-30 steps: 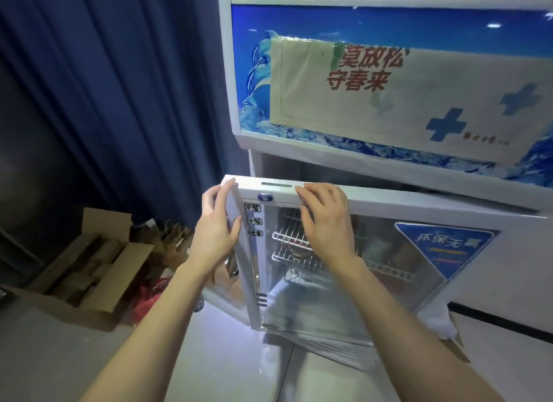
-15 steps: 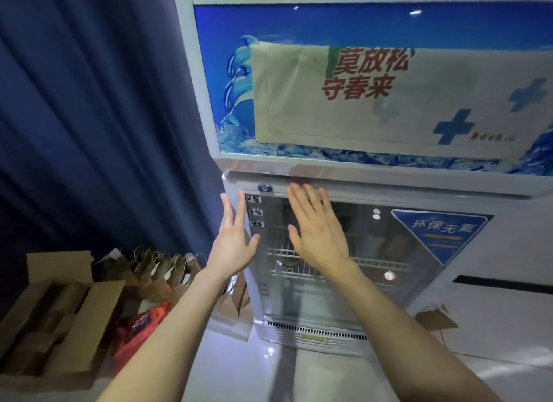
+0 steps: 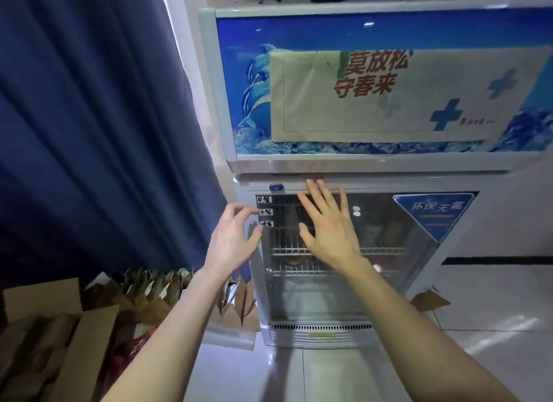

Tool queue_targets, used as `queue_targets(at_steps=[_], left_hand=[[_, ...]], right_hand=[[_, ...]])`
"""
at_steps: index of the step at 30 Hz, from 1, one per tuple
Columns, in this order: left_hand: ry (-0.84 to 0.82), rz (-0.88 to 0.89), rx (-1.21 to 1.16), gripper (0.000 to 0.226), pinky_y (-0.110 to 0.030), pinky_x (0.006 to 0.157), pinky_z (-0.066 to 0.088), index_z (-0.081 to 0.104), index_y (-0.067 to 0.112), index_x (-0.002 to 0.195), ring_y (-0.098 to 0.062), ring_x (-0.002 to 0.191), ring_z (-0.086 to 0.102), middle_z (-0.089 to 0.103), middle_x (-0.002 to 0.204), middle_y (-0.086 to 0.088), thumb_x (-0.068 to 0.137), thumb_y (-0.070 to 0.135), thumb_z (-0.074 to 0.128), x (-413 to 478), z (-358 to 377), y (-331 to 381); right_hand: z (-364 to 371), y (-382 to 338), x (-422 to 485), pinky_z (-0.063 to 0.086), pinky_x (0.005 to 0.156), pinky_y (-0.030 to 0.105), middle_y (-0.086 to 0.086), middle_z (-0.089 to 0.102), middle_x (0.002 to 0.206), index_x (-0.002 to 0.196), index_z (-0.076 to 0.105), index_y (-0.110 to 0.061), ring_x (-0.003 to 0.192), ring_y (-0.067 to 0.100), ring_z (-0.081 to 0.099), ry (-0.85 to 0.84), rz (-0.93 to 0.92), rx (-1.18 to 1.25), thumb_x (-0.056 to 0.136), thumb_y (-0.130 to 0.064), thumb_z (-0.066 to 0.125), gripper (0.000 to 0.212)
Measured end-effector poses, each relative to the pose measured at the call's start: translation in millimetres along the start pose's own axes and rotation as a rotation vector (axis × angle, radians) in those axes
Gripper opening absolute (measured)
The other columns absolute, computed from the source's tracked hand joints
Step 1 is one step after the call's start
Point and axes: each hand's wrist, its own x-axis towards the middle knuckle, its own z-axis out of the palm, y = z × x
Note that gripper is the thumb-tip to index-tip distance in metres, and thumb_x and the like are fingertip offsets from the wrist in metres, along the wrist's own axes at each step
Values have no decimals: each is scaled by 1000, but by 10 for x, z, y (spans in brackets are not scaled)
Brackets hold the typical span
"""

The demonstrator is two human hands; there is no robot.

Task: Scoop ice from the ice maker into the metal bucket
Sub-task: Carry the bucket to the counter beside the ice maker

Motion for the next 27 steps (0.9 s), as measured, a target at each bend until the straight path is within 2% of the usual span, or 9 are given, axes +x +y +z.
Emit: queue_targets(at_steps=[3, 7, 11, 16, 20, 23, 27], left_hand=[[-96, 67, -23, 41, -41, 103, 57, 61, 34, 141, -6, 123, 57, 55, 140, 14, 102, 44, 65, 39, 25, 46], [-270, 135, -46, 55, -44, 116, 49, 54, 30, 152, -15, 143, 49, 50, 159, 7, 102, 48, 66, 71, 225, 288], [-351, 234, -53, 58, -47, 122, 41, 54, 25, 154, -21, 148, 48, 50, 161, 1, 101, 45, 69, 154, 499, 765], [-474, 376, -105, 57, -43, 114, 50, 58, 22, 152, -20, 138, 58, 58, 154, -1, 100, 41, 72, 133, 985, 1762], [-604, 503, -143, 55, -36, 108, 50, 60, 24, 150, -17, 130, 62, 63, 148, 3, 100, 40, 73, -89, 1507, 2851], [-763, 507, -192, 56, -28, 97, 50, 57, 29, 152, -12, 121, 64, 62, 139, 8, 100, 39, 75, -358, 1850, 3577], [-974, 582, -216, 62, -40, 107, 56, 52, 34, 154, -8, 129, 60, 59, 143, 13, 98, 45, 75, -842, 2349, 4584]], right_hand=[[-57, 55, -179, 14, 131, 59, -6, 10, 178, 167, 31, -28, 164, 15, 7, -22, 65, 150, 101, -42, 57, 71], [-262, 257, -518, 33, 126, 44, -12, 23, 175, 167, 28, -36, 158, 14, 27, -66, 265, 333, 101, -46, 59, 73], [-535, 651, -897, 46, 117, 45, -5, 45, 164, 162, 40, -31, 145, 15, 49, -55, 414, 403, 98, -50, 62, 70], [-1052, 1264, -1700, 54, 106, 44, -5, 61, 147, 155, 49, -31, 127, 15, 63, -30, 630, 419, 96, -50, 72, 66], [-1612, 1852, -2595, 55, 107, 41, -8, 55, 154, 157, 47, -31, 130, 11, 61, -17, 846, 457, 91, -62, 72, 77], [-1994, 2196, -3216, 57, 104, 38, -11, 55, 154, 157, 46, -33, 124, 7, 63, -19, 956, 439, 89, -64, 74, 81], [-2585, 2626, -4170, 56, 102, 37, -10, 57, 152, 155, 48, -33, 123, 8, 64, -1, 1085, 403, 86, -67, 76, 82]])
